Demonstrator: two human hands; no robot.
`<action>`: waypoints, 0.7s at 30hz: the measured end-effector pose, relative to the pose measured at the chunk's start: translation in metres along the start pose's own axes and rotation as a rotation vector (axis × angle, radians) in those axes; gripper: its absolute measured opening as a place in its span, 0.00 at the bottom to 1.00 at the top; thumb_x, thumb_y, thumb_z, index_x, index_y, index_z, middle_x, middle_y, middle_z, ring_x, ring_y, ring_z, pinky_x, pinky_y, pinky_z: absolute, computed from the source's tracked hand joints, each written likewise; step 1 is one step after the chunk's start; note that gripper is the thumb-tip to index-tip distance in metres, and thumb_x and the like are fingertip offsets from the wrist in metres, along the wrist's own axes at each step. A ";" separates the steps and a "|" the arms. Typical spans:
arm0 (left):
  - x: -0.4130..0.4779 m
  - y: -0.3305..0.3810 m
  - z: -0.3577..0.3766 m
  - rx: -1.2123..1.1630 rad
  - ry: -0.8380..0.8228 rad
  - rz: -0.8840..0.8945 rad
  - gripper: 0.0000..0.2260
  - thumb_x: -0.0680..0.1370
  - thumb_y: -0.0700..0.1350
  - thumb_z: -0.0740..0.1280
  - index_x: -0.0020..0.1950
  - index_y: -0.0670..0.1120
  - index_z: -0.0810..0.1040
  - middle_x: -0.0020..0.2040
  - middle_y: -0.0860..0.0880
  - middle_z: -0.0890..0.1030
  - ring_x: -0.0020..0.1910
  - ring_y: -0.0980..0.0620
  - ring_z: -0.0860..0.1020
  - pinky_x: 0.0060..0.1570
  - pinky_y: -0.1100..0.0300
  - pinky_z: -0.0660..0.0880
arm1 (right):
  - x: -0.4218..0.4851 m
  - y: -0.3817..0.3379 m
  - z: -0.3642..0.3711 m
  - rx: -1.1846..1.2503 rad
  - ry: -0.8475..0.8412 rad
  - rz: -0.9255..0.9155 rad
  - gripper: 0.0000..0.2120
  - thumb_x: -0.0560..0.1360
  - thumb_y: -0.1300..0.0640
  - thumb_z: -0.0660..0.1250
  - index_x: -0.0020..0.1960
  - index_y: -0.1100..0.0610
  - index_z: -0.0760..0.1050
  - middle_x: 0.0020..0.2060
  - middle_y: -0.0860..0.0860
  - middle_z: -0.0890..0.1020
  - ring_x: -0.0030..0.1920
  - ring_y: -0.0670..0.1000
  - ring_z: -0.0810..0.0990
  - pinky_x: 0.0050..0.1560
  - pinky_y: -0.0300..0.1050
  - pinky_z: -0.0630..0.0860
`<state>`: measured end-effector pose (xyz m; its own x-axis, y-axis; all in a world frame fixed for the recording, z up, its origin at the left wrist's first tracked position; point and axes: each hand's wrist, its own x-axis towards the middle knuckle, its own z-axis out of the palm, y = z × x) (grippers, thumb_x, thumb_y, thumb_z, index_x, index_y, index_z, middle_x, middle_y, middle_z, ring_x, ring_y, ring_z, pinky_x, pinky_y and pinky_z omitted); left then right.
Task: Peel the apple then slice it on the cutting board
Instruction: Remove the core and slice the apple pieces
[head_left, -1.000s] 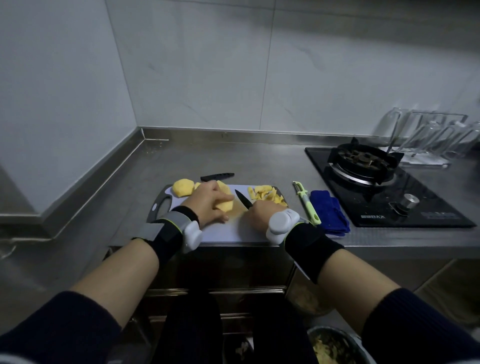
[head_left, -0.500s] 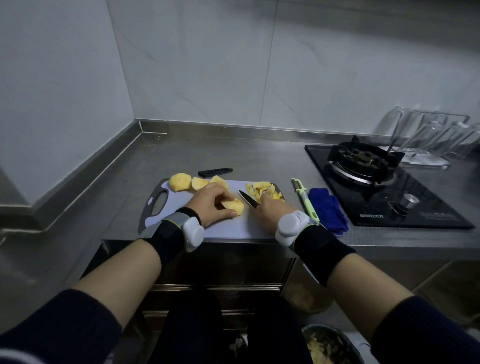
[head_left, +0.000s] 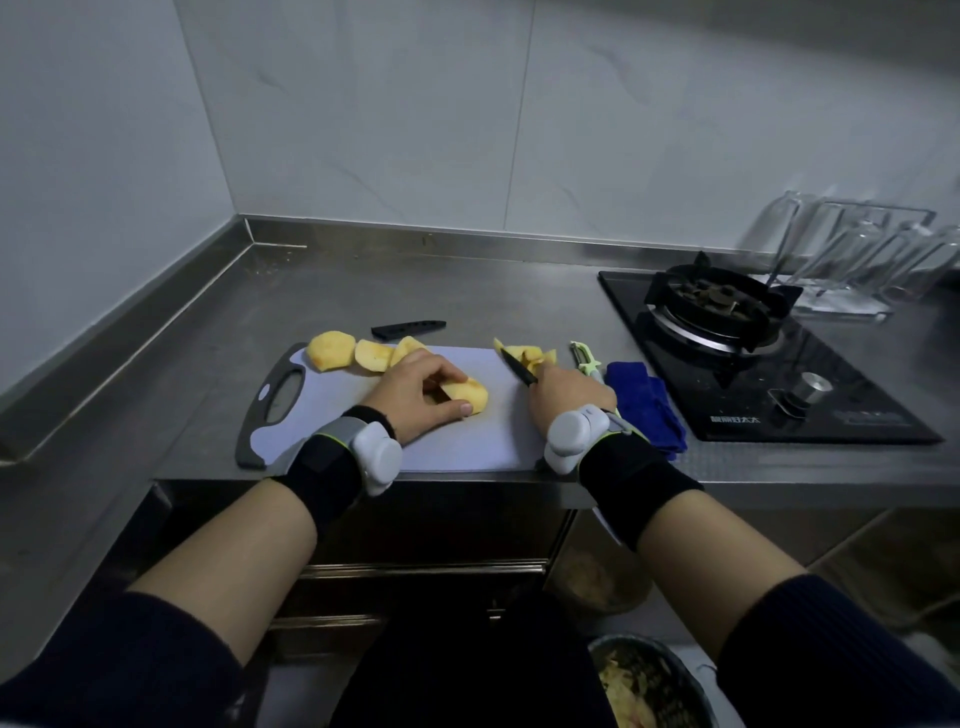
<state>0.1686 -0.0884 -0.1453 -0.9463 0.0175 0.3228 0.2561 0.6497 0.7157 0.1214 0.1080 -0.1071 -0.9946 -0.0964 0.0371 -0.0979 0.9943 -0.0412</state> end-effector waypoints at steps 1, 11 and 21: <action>0.000 0.000 0.000 -0.007 -0.001 -0.002 0.14 0.69 0.47 0.78 0.52 0.49 0.80 0.52 0.50 0.76 0.51 0.53 0.76 0.56 0.59 0.74 | 0.001 0.003 -0.001 0.003 0.000 0.029 0.13 0.81 0.57 0.54 0.60 0.54 0.74 0.53 0.54 0.81 0.53 0.57 0.80 0.44 0.48 0.69; 0.006 0.002 0.004 0.132 0.011 0.085 0.14 0.70 0.48 0.77 0.51 0.46 0.79 0.50 0.50 0.75 0.51 0.50 0.75 0.55 0.56 0.73 | 0.006 0.019 -0.009 0.090 -0.003 0.192 0.11 0.79 0.61 0.56 0.55 0.56 0.76 0.53 0.55 0.81 0.53 0.58 0.80 0.45 0.47 0.70; 0.021 0.003 0.007 -0.011 -0.017 0.044 0.12 0.71 0.47 0.76 0.52 0.46 0.81 0.51 0.49 0.77 0.50 0.52 0.77 0.53 0.65 0.74 | 0.006 0.003 -0.012 0.167 -0.065 0.070 0.08 0.79 0.60 0.58 0.46 0.54 0.75 0.49 0.52 0.80 0.49 0.55 0.79 0.50 0.46 0.74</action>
<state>0.1484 -0.0805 -0.1405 -0.9373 0.0590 0.3436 0.2998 0.6394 0.7080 0.1154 0.1111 -0.0951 -0.9987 -0.0353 -0.0360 -0.0271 0.9780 -0.2066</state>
